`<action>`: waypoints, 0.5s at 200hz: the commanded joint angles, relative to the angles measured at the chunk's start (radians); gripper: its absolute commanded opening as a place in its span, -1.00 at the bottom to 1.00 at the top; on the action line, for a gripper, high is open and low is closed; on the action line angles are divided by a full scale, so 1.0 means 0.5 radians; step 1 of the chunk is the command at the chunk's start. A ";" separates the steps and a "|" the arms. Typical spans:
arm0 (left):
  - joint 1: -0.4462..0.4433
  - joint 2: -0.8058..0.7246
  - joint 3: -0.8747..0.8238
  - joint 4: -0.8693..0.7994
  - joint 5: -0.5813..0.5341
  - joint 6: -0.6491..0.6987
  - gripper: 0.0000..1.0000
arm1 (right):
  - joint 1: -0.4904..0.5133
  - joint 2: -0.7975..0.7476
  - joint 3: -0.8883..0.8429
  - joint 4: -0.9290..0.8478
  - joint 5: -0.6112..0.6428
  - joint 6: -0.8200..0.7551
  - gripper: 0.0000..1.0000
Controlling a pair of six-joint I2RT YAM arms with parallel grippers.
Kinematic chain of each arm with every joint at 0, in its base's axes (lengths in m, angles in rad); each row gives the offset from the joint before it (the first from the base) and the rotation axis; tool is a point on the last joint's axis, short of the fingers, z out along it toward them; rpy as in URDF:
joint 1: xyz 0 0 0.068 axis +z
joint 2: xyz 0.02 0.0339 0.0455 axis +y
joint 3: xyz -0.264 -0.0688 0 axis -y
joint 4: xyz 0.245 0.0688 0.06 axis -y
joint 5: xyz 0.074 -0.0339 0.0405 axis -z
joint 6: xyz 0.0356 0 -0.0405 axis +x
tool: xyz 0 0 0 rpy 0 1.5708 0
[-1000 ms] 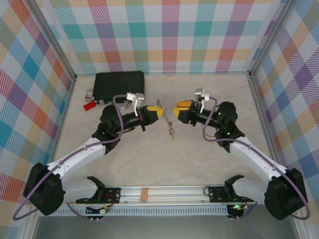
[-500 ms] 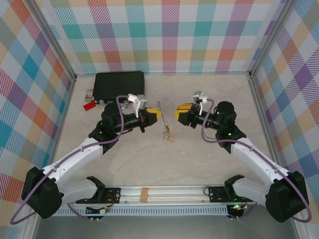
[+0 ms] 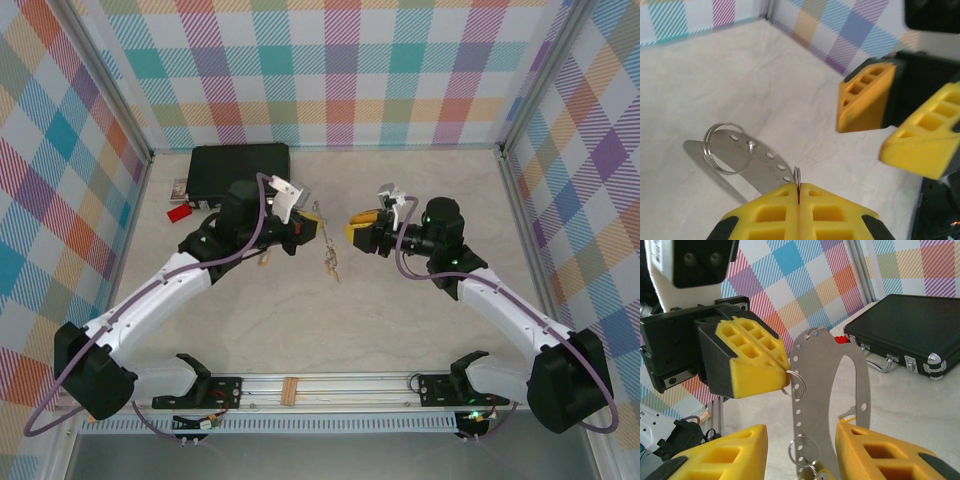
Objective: Put the keys on the keyring
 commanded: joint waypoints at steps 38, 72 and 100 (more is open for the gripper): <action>-0.127 0.214 0.423 -0.757 -0.507 0.213 -1.00 | 0.003 0.027 -0.080 0.100 -0.050 -0.007 -0.20; -0.216 0.365 0.623 -0.965 -0.670 0.218 -1.00 | 0.004 0.052 -0.077 0.122 -0.060 0.006 -0.20; -0.246 0.429 0.700 -1.047 -0.759 0.203 -1.00 | 0.004 0.071 -0.073 0.118 -0.059 0.006 -0.20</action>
